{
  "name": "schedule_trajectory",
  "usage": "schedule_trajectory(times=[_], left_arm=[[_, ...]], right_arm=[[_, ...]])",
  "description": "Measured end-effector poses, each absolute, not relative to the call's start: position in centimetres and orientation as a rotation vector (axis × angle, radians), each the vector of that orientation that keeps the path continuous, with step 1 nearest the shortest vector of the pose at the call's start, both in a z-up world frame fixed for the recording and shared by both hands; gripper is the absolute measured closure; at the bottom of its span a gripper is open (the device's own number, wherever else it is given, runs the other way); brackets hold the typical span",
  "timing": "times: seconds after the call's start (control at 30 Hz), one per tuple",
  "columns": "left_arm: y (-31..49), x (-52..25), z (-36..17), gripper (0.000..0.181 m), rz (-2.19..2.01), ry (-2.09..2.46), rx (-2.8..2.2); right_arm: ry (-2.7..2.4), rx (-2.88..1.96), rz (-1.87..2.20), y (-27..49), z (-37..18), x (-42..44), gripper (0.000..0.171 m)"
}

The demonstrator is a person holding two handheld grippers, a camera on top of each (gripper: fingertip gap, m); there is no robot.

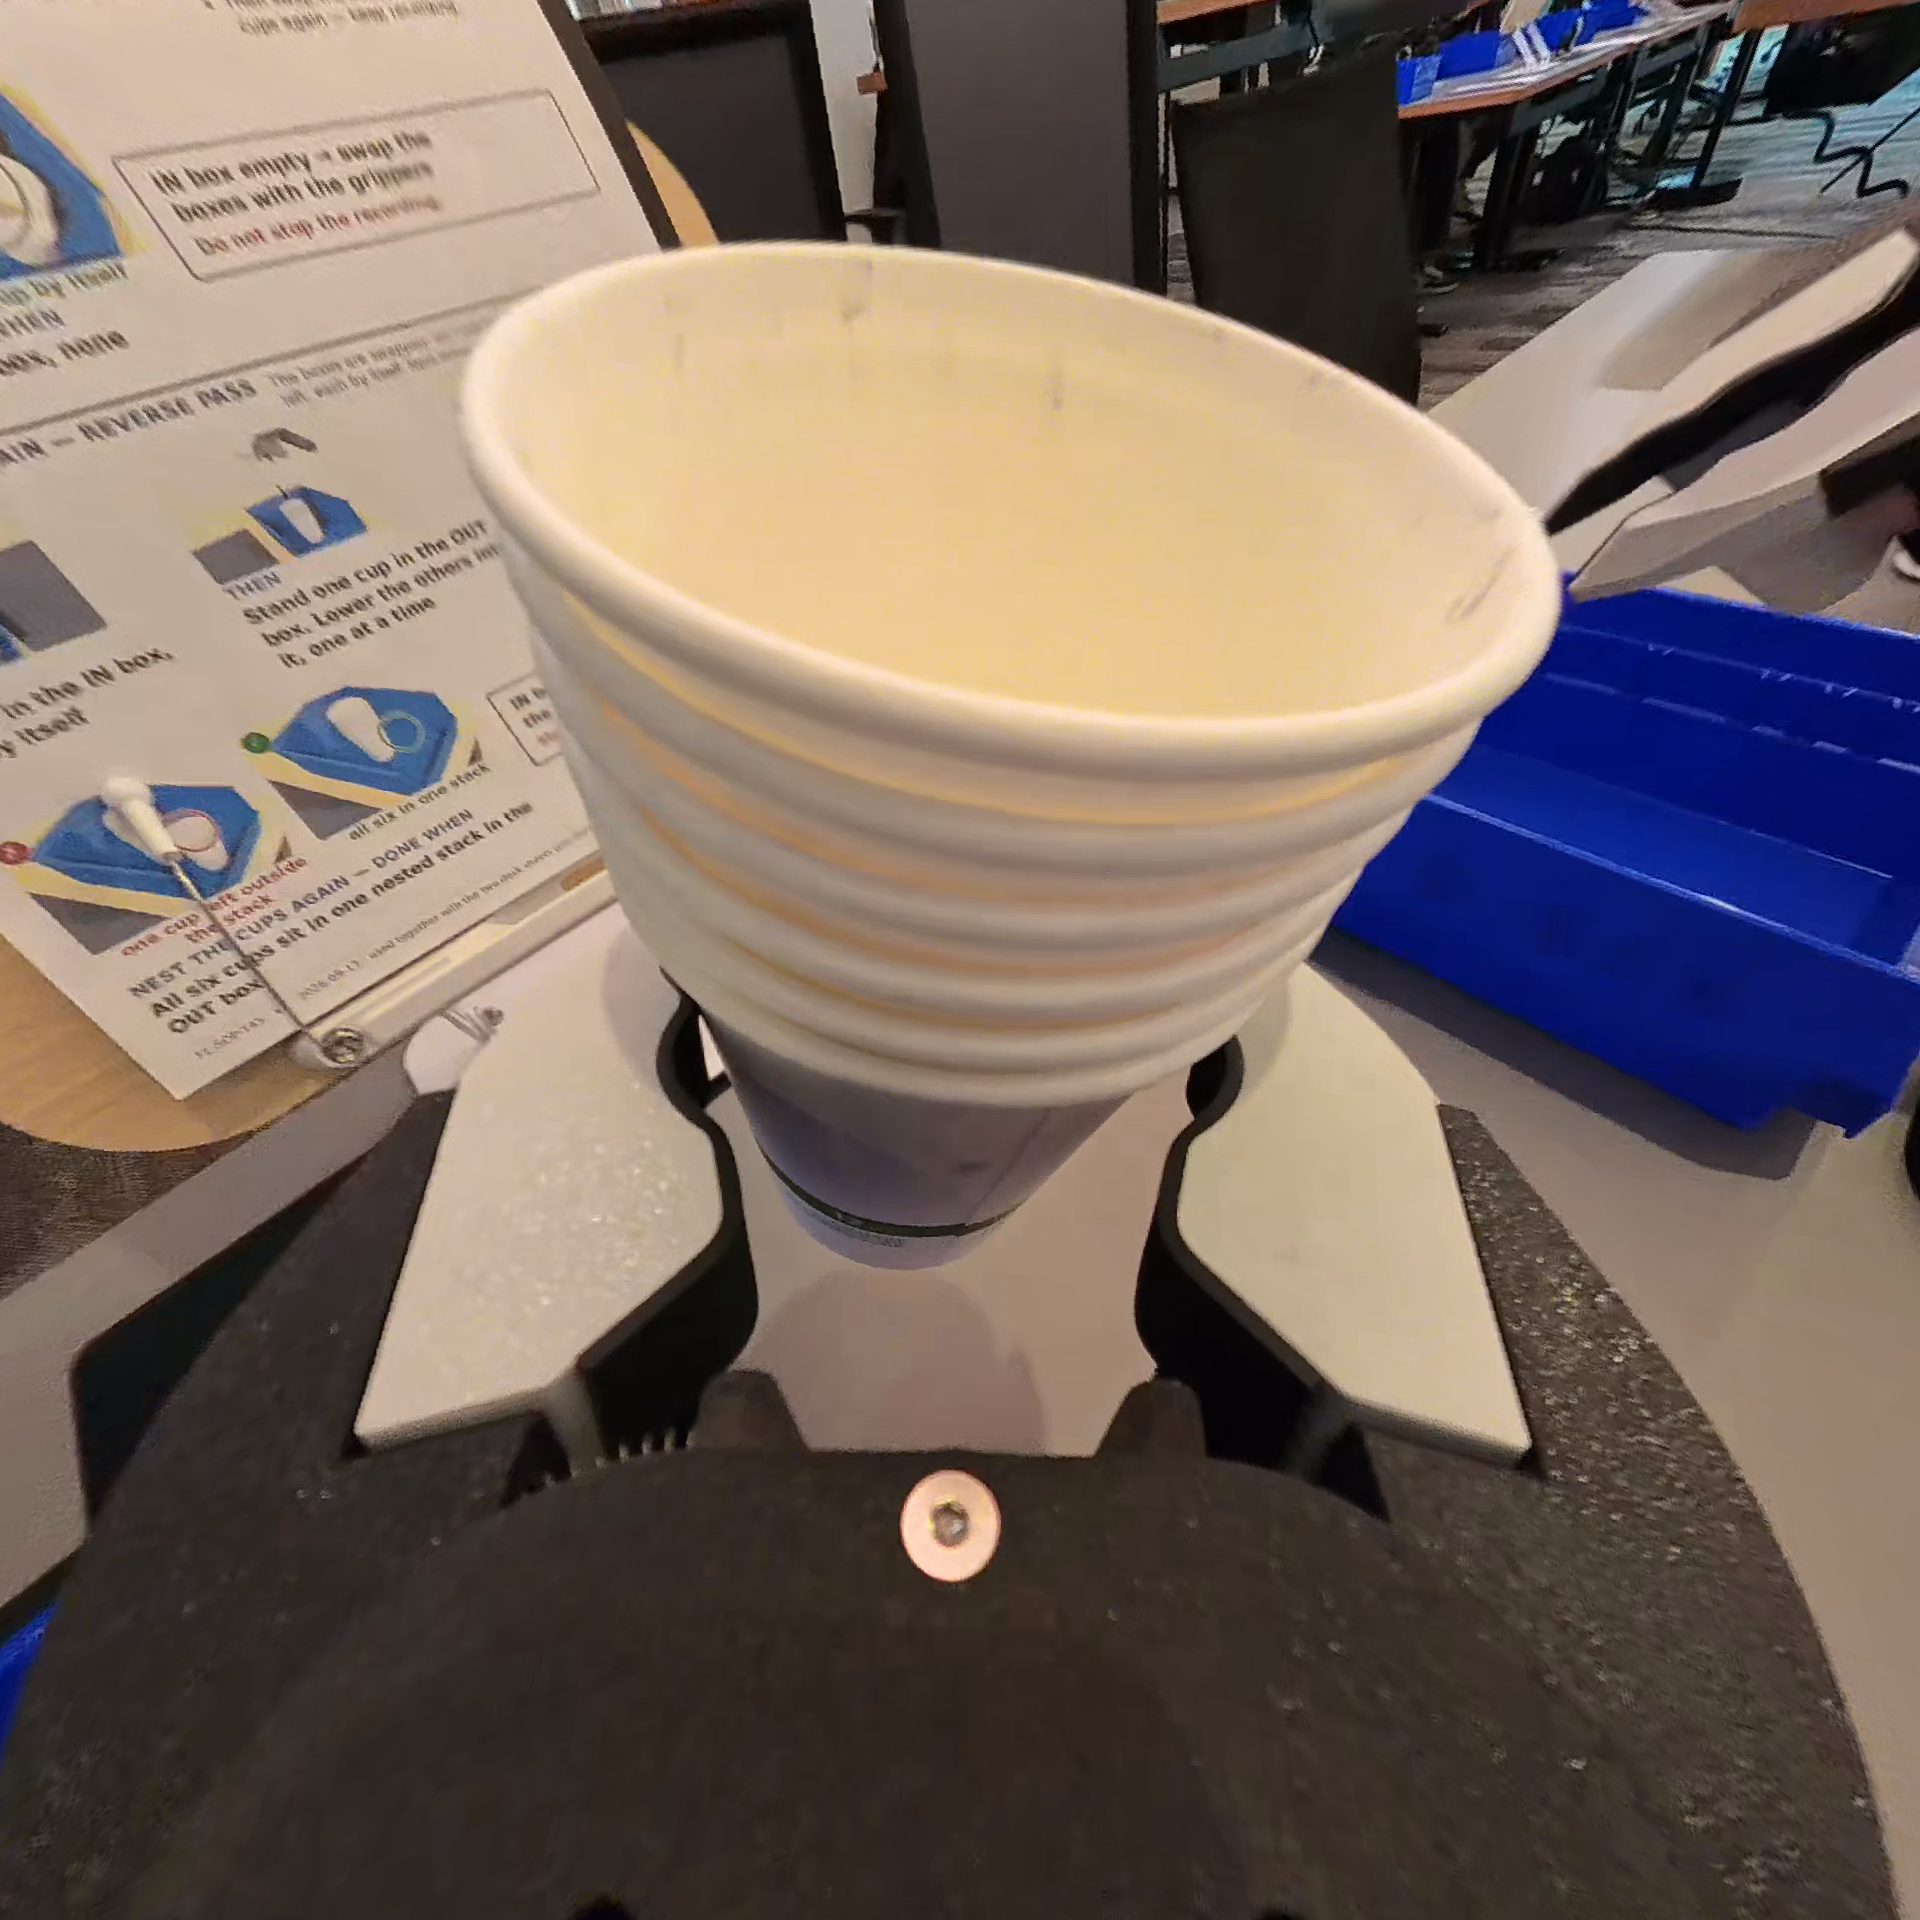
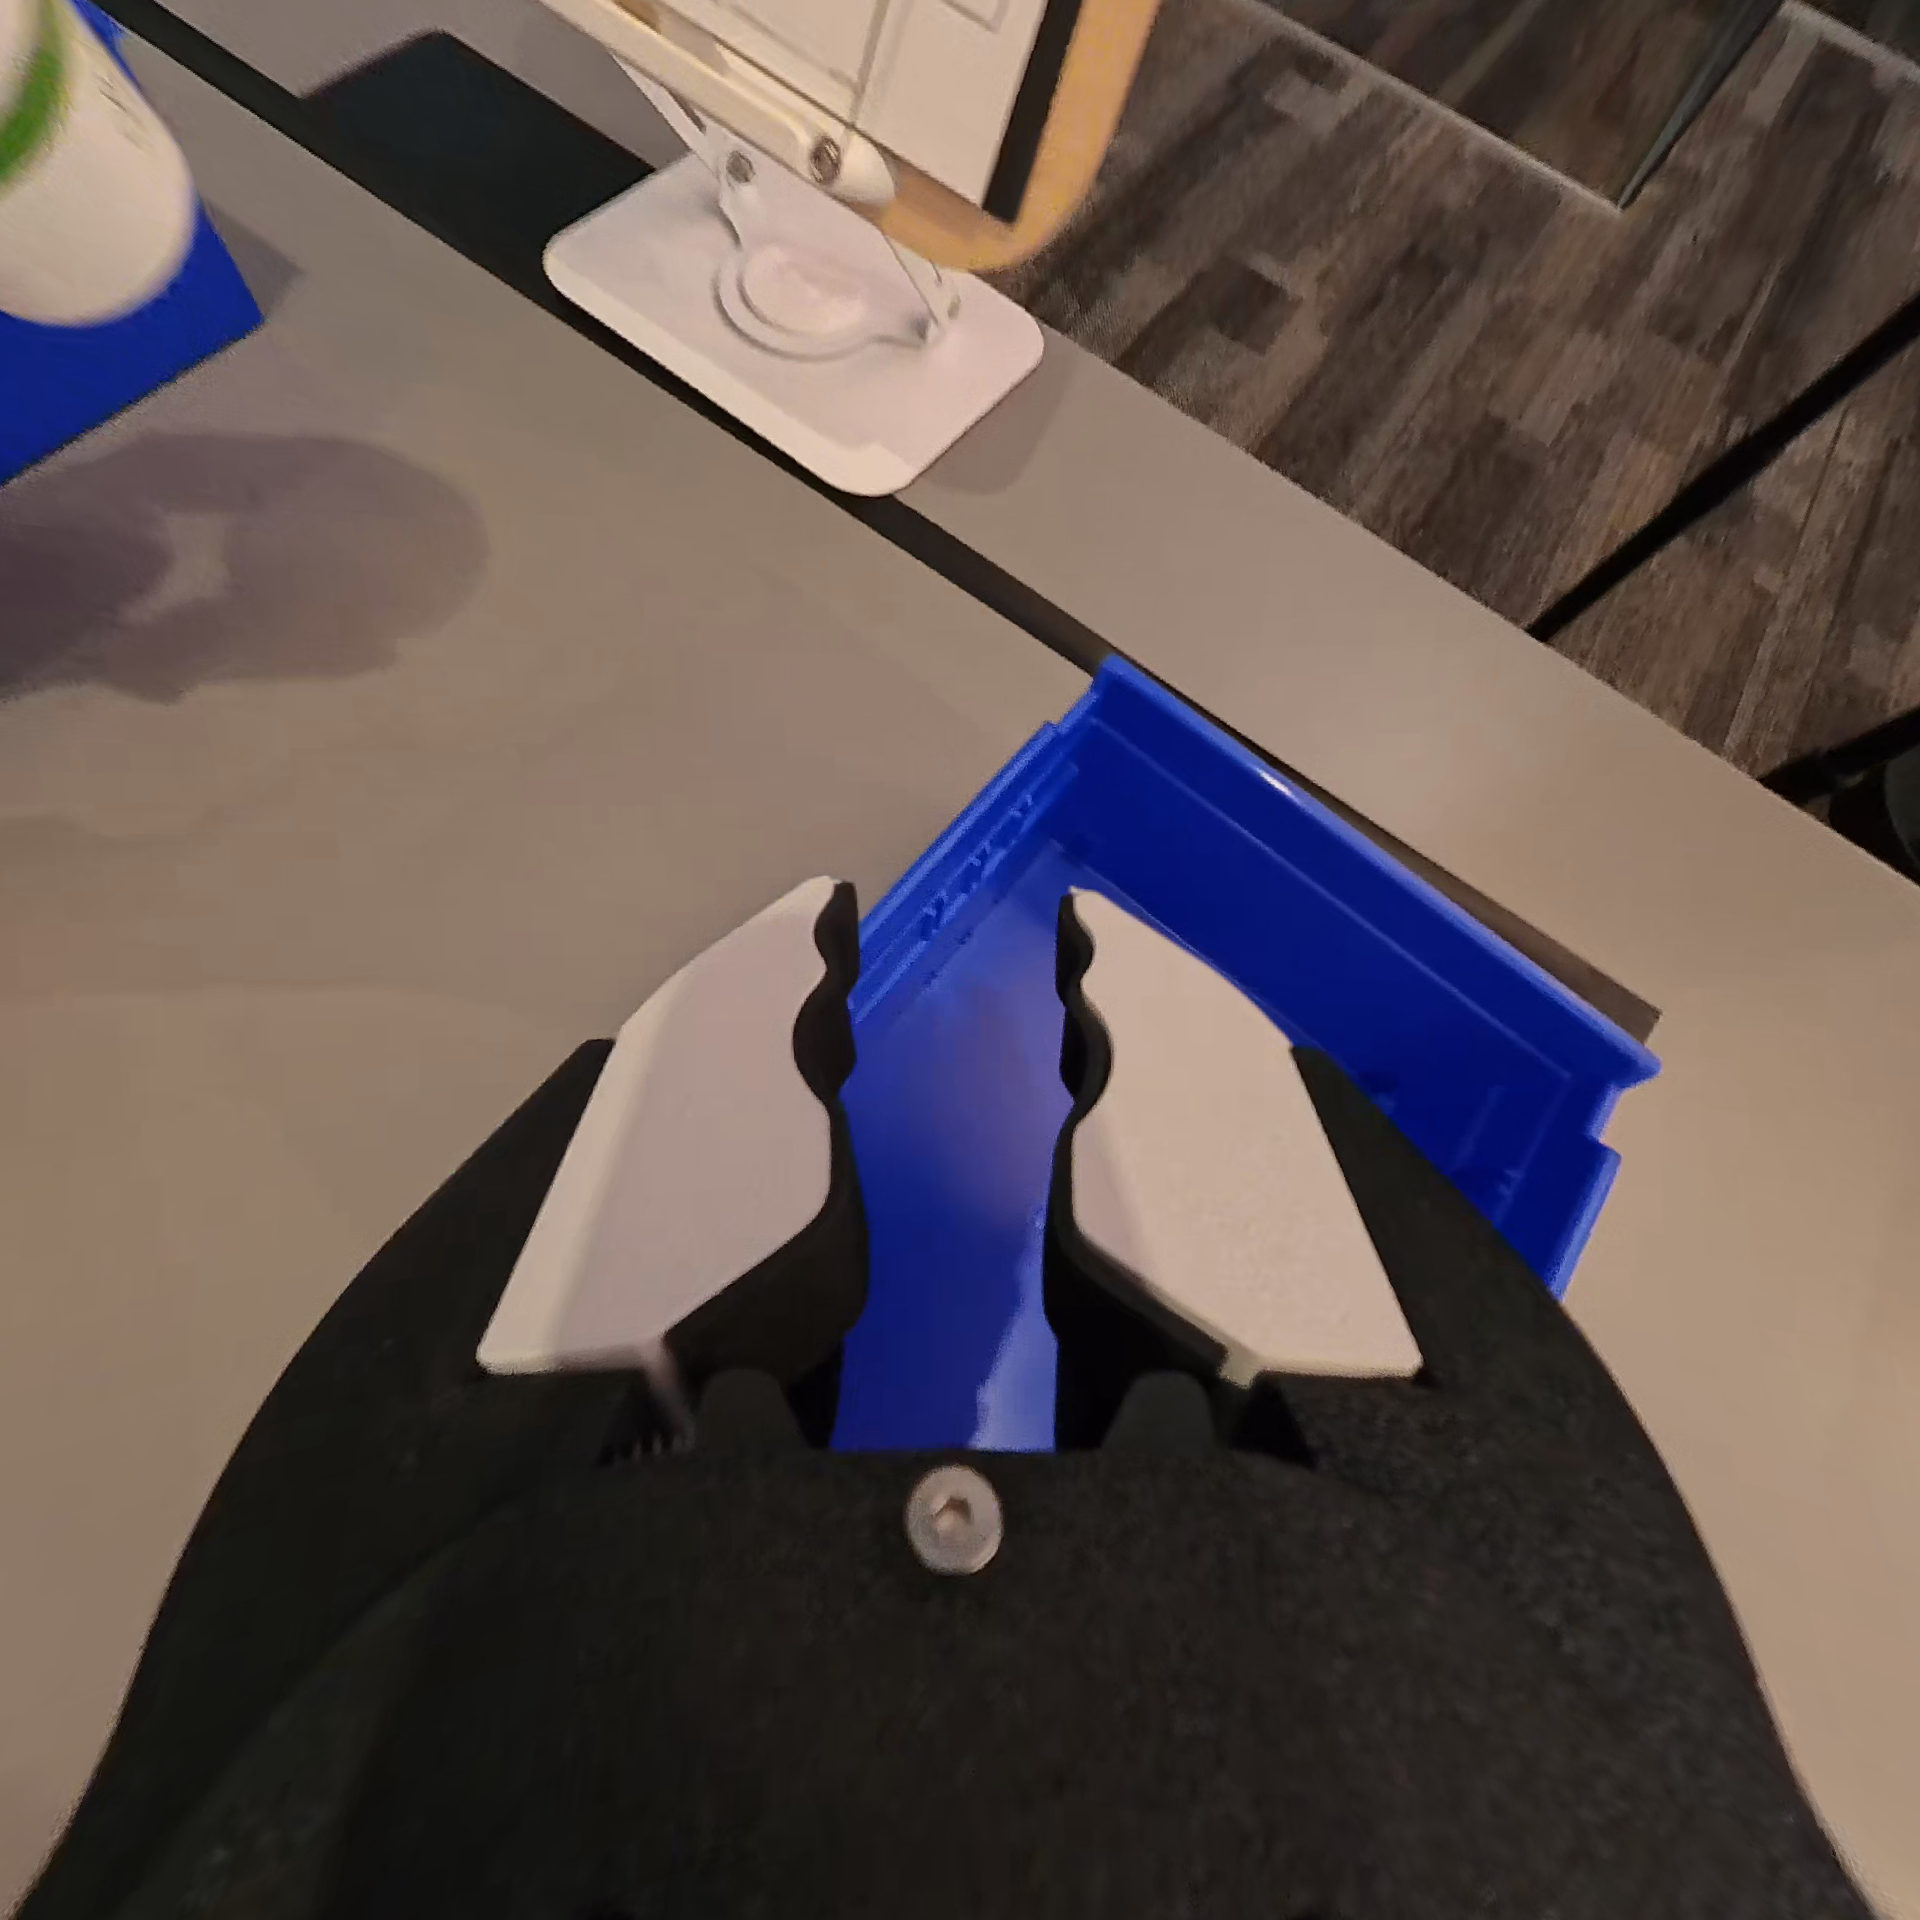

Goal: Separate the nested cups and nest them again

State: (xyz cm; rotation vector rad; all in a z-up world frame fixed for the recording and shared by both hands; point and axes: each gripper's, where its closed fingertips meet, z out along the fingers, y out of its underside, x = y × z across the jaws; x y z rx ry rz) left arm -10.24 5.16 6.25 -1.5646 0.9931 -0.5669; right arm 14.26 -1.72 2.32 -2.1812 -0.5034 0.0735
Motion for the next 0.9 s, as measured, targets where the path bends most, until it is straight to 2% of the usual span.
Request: schedule_trajectory(times=[0.6, 0.77, 0.9], left_arm=[[5.4, -7.9, 2.9, 0.089, -0.677, 1.019, -1.605], [5.9, -7.9, 2.2, 0.089, -0.686, 1.014, -1.630], [5.9, -7.7, 1.9, 0.089, -0.712, 1.017, -1.640]], right_arm=[[-0.829, -2.001, 0.278, -3.6, 7.9, 3.0, 0.137], [-1.091, -1.949, 0.326, -3.5, 12.0, -2.1, 0.136], [-1.343, -1.951, 0.276, -3.2, 12.5, -6.0, 0.137]])
